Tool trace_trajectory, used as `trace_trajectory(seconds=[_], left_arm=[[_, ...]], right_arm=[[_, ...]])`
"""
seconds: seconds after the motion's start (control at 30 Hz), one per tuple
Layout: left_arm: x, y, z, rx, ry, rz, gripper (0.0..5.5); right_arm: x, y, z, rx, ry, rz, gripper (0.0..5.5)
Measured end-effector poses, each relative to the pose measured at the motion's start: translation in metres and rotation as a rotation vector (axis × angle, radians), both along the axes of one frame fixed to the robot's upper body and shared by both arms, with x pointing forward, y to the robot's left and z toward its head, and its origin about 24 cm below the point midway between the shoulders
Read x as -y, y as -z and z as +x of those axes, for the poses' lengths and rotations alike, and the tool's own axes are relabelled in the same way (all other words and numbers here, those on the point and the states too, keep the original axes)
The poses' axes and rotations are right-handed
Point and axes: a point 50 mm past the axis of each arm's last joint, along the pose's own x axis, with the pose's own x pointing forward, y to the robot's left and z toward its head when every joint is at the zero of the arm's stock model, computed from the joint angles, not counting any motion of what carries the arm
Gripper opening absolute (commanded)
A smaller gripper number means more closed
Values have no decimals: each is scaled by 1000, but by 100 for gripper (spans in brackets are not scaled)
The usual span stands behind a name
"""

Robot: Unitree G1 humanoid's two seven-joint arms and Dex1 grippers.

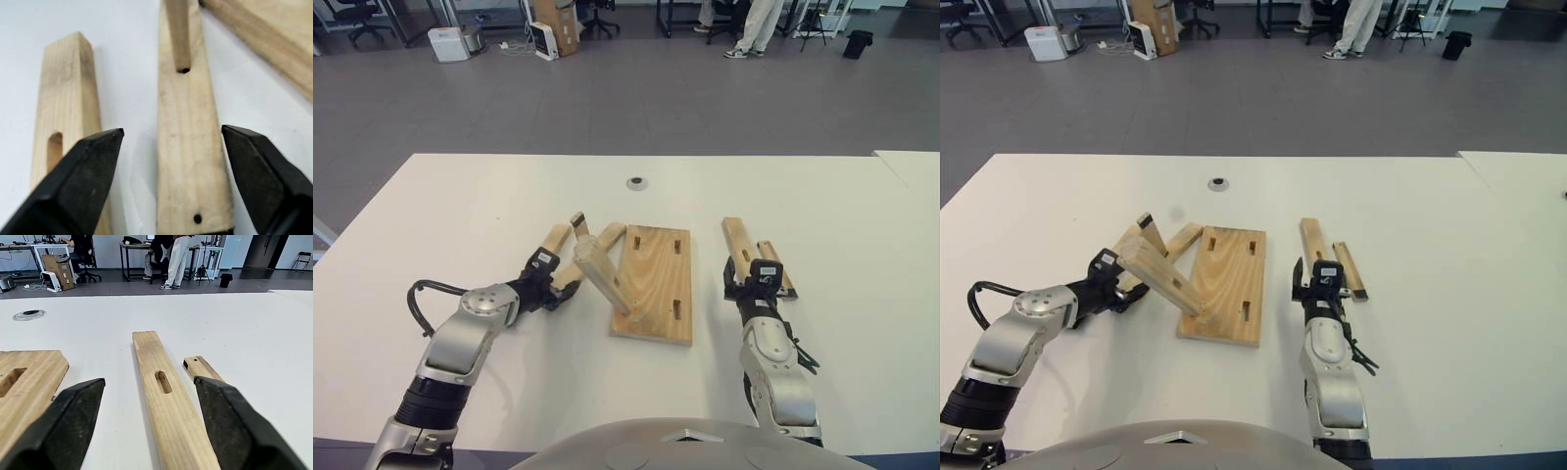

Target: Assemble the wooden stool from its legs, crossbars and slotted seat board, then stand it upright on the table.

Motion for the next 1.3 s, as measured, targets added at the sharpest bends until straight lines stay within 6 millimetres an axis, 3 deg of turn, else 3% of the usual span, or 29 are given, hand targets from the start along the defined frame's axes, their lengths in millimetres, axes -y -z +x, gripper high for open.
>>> trace_trajectory(seconds=[0.37,0.6,0.7,0.73,0.77,0.83,0.9,0.97,1.0,1.07,1.17,1.3], left_arm=[[-8,4,-7,-72,77,-40,211],[-8,8,-10,-77,-28,-140,207],[-7,7,6,-83,-148,-261,207],[-8,0,15,-69,-158,-291,207],[-7,-21,31,-8,-146,-344,207],[-3,-41,42,-3,-94,-462,207],[2,-63,50,-24,-21,-675,206],[6,-101,64,20,80,-876,206],[10,-124,72,61,151,-953,206],[21,-150,84,102,259,-1004,206],[41,-166,84,78,437,-1069,206],[59,-166,73,-12,631,-1048,206]], right_arm=[[2,1,0,-3,18,-6,343],[-1,0,7,6,-2,-2,343],[3,-4,12,41,7,32,343],[4,-9,16,67,2,55,343],[4,-16,23,107,-5,98,343],[1,-26,26,159,-66,190,343],[-13,-49,32,251,-232,322,376],[-28,-75,35,313,-414,475,413],[-35,-88,37,332,-508,541,427],[-45,-107,40,346,-649,671,457],[-50,-139,43,411,-827,864,512],[-30,-177,42,505,-974,1049,540]])
